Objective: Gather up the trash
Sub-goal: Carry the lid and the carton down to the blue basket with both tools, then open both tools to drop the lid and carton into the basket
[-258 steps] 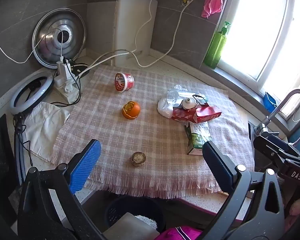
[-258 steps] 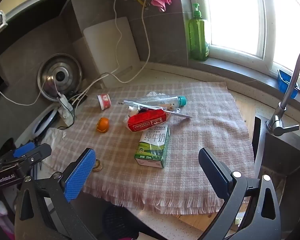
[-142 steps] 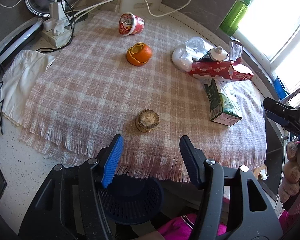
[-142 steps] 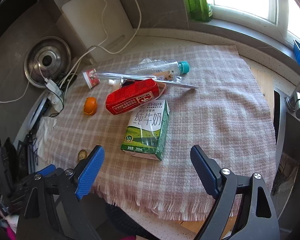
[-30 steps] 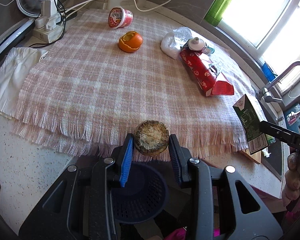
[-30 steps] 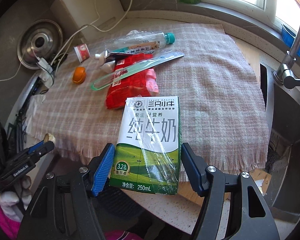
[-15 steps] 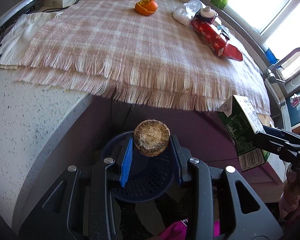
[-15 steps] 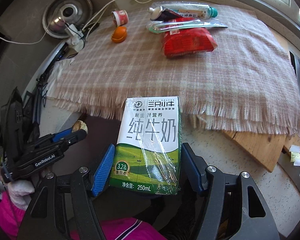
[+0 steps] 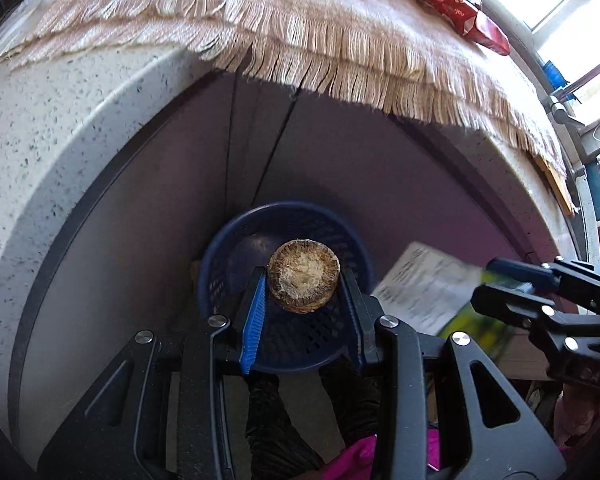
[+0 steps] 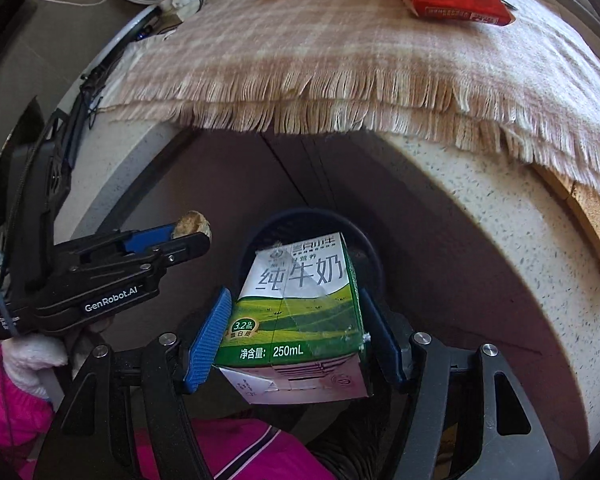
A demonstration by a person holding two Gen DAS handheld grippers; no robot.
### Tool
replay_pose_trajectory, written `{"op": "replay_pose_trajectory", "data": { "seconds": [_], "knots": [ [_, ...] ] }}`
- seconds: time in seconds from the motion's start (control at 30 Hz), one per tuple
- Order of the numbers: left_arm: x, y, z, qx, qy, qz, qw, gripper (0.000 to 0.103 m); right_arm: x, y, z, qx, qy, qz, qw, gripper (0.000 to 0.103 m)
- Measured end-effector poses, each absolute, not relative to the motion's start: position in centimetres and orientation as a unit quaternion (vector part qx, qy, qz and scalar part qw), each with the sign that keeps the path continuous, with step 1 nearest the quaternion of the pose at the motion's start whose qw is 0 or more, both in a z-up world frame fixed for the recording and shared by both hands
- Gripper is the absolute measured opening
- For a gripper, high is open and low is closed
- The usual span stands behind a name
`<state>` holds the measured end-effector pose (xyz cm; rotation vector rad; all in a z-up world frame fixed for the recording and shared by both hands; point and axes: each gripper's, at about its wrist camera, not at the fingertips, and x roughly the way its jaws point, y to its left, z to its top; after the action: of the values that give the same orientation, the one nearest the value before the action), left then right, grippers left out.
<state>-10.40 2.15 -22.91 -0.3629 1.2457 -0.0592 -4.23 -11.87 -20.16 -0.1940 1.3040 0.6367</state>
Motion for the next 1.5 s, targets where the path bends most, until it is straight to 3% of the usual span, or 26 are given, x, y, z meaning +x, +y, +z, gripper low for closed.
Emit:
{"op": "replay_pose_trajectory", "data": {
  "seconds": [0.03,0.07,0.4,0.57,0.63,0.9,1.0,1.17,1.3,1.5],
  "knots": [
    [-10.5,2.1,-23.4,-0.168,0.583,-0.028,0.795,0.035,-4.2,-11.8,-20.9,-0.089,0.606,0.291,0.735,0.019],
    [-10.5,2.0,-23.9,-0.166,0.585,-0.027,0.793,0.035,-4.1,-11.7,-21.7,-0.083,0.614,0.291,0.729,0.017],
    [-9.5,0.7,-28.7,-0.138,0.627,-0.03,0.766,0.038,-3.3,-11.8,-25.3,-0.101,0.626,0.272,0.723,0.02],
    [-9.6,0.8,-29.1,-0.139,0.629,-0.027,0.765,0.053,-3.3,-12.2,-25.1,-0.095,0.63,0.279,0.718,0.021],
    [-9.5,1.1,-29.1,-0.138,0.63,-0.024,0.764,0.054,-3.4,-12.1,-25.0,-0.095,0.629,0.282,0.718,0.027],
    [-8.7,1.3,-26.7,-0.132,0.616,-0.026,0.776,0.054,-3.0,-11.2,-23.2,-0.092,0.62,0.283,0.726,0.028],
    [-8.7,1.6,-25.3,-0.128,0.604,-0.025,0.787,0.054,-2.8,-11.1,-21.7,-0.088,0.61,0.286,0.734,0.038],
    [-8.5,1.4,-23.2,-0.133,0.578,-0.02,0.805,0.054,-2.1,-11.7,-19.1,-0.079,0.589,0.292,0.749,0.041],
    [-8.0,2.2,-21.0,-0.145,0.556,-0.016,0.818,0.054,-1.4,-12.4,-17.1,-0.068,0.567,0.296,0.765,0.055],
    [-6.2,3.7,-16.9,-0.16,0.522,-0.006,0.838,0.054,0.7,-14.3,-13.4,-0.041,0.533,0.29,0.794,0.065]
  ]
}}
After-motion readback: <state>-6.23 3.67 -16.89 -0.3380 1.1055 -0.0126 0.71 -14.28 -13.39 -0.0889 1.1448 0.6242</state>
